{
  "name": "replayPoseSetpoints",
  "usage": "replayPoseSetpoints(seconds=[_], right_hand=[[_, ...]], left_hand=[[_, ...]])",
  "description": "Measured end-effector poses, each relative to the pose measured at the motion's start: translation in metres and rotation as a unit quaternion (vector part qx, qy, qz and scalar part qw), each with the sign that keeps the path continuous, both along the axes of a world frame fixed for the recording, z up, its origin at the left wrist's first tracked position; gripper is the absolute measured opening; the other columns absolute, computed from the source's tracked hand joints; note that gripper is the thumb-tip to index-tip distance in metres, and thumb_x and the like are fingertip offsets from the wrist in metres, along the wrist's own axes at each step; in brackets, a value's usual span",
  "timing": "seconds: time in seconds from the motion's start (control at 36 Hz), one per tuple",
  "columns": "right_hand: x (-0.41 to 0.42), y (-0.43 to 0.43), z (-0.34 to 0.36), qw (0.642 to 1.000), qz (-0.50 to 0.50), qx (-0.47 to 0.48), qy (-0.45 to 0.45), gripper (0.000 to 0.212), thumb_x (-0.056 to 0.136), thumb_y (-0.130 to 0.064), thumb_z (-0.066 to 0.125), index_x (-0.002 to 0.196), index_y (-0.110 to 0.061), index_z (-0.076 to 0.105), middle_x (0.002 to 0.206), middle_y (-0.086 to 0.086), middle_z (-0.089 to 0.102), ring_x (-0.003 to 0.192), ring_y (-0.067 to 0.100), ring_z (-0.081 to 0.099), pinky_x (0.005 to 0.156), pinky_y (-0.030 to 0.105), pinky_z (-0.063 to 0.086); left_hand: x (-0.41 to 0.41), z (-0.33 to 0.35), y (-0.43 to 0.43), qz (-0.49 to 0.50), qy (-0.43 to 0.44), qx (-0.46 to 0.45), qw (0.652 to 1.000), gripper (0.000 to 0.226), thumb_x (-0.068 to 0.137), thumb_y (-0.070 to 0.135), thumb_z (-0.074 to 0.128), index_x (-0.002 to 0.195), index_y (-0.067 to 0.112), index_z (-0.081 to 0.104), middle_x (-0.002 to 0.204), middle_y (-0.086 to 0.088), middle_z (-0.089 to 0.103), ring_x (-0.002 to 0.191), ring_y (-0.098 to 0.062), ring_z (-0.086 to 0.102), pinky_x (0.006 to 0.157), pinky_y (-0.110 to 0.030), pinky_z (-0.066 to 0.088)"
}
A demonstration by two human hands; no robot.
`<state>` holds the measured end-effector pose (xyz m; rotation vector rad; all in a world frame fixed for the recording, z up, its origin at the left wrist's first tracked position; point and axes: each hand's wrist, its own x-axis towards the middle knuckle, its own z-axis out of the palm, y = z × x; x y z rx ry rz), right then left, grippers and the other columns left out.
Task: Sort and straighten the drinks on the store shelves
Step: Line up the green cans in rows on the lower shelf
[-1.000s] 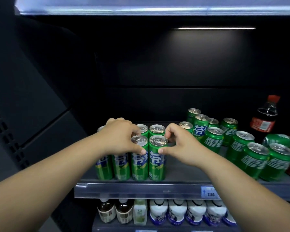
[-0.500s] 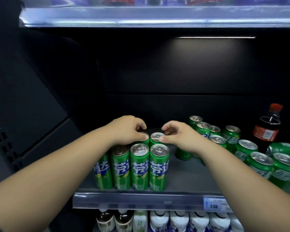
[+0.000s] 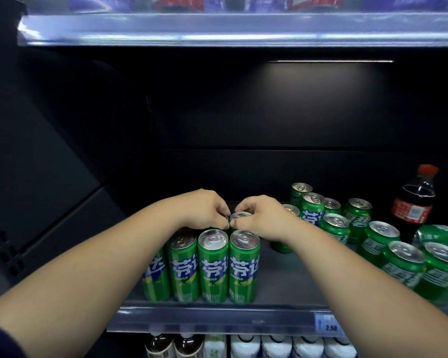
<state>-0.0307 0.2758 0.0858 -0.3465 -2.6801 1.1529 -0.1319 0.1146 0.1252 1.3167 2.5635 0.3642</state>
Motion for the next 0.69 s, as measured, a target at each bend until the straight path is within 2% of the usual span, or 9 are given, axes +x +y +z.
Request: replayPoseSetpoints(seconds=[0.06,0.17,0.31,0.36,0.39,0.44,0.5,0.58,0.69], right_hand=[[-0.001,0.0,-0.001,1.0,-0.003,0.008,-0.003,0.029,0.066,-0.049,0.081,0.086,-0.031,0.073,0.082,-0.008,0.074,0.079,0.014,0.072,0.069,0.037,0.06],[0.001,0.001,-0.002,1.0,-0.005,0.001,0.001,0.041,0.055,-0.062,0.074,0.083,-0.032,0.072,0.082,-0.007,0.074,0.081,0.016,0.071,0.073,0.04,0.059],[0.006,0.002,-0.005,0.999,-0.002,-0.036,0.01,0.035,0.07,-0.06,0.075,0.092,-0.033,0.074,0.092,-0.011,0.074,0.09,0.01,0.068,0.087,0.038,0.056],[0.012,0.001,-0.004,0.999,0.017,-0.047,-0.001,0.029,0.08,-0.053,0.076,0.101,-0.035,0.072,0.102,-0.013,0.073,0.098,0.006,0.068,0.094,0.036,0.055],[0.016,0.001,-0.005,0.998,0.025,-0.057,-0.006,0.033,0.083,-0.051,0.076,0.111,-0.035,0.07,0.111,-0.012,0.072,0.104,0.006,0.067,0.097,0.035,0.054],[0.025,0.003,-0.008,0.997,0.02,-0.072,-0.002,0.057,0.084,-0.051,0.075,0.135,-0.029,0.06,0.129,-0.01,0.065,0.116,0.007,0.062,0.103,0.033,0.05],[0.037,0.006,-0.012,0.996,0.001,-0.086,0.018,0.068,0.084,-0.048,0.076,0.144,-0.026,0.052,0.133,-0.009,0.062,0.119,0.009,0.06,0.098,0.029,0.049],[0.058,0.015,-0.017,0.996,-0.019,-0.08,0.04,0.063,0.085,-0.042,0.078,0.141,-0.027,0.054,0.131,-0.01,0.06,0.117,0.013,0.061,0.09,0.028,0.049],[0.093,0.037,-0.016,0.997,-0.047,-0.035,0.041,0.057,0.083,-0.038,0.081,0.134,-0.027,0.061,0.129,-0.013,0.062,0.111,0.007,0.062,0.099,0.031,0.05]], left_hand=[[0.001,0.0,0.0,-0.003,0.007,0.0,1.0,0.023,0.081,0.036,0.067,0.102,0.035,0.075,0.079,0.016,0.07,0.08,-0.004,0.066,0.071,-0.024,0.052],[0.002,-0.001,-0.004,-0.003,0.011,0.002,1.0,0.026,0.083,0.04,0.066,0.107,0.037,0.074,0.085,0.016,0.071,0.084,-0.002,0.064,0.074,-0.023,0.05],[0.009,0.0,-0.007,0.008,0.029,0.008,1.0,0.03,0.089,0.044,0.056,0.115,0.041,0.071,0.098,0.02,0.071,0.094,-0.002,0.062,0.084,-0.027,0.051],[0.011,-0.003,-0.006,0.019,0.045,0.024,0.999,0.033,0.09,0.044,0.054,0.119,0.04,0.069,0.105,0.019,0.07,0.098,-0.005,0.063,0.087,-0.03,0.053],[0.012,-0.005,-0.005,0.02,0.061,0.033,0.997,0.034,0.09,0.046,0.053,0.121,0.041,0.067,0.109,0.018,0.07,0.1,-0.007,0.063,0.088,-0.033,0.054],[0.016,-0.009,-0.002,0.02,0.097,0.056,0.993,0.038,0.09,0.052,0.053,0.124,0.04,0.064,0.115,0.017,0.069,0.104,-0.008,0.063,0.089,-0.036,0.054],[0.024,-0.011,0.004,0.013,0.118,0.088,0.989,0.038,0.089,0.053,0.055,0.123,0.037,0.064,0.113,0.014,0.069,0.102,-0.009,0.063,0.087,-0.036,0.054],[0.042,-0.009,0.017,-0.006,0.132,0.123,0.984,0.036,0.086,0.047,0.06,0.119,0.035,0.066,0.108,0.012,0.069,0.099,-0.012,0.064,0.086,-0.036,0.054],[0.067,-0.008,0.044,-0.036,0.146,0.11,0.982,0.033,0.083,0.047,0.063,0.114,0.036,0.066,0.106,0.01,0.069,0.099,-0.013,0.064,0.084,-0.036,0.054]])
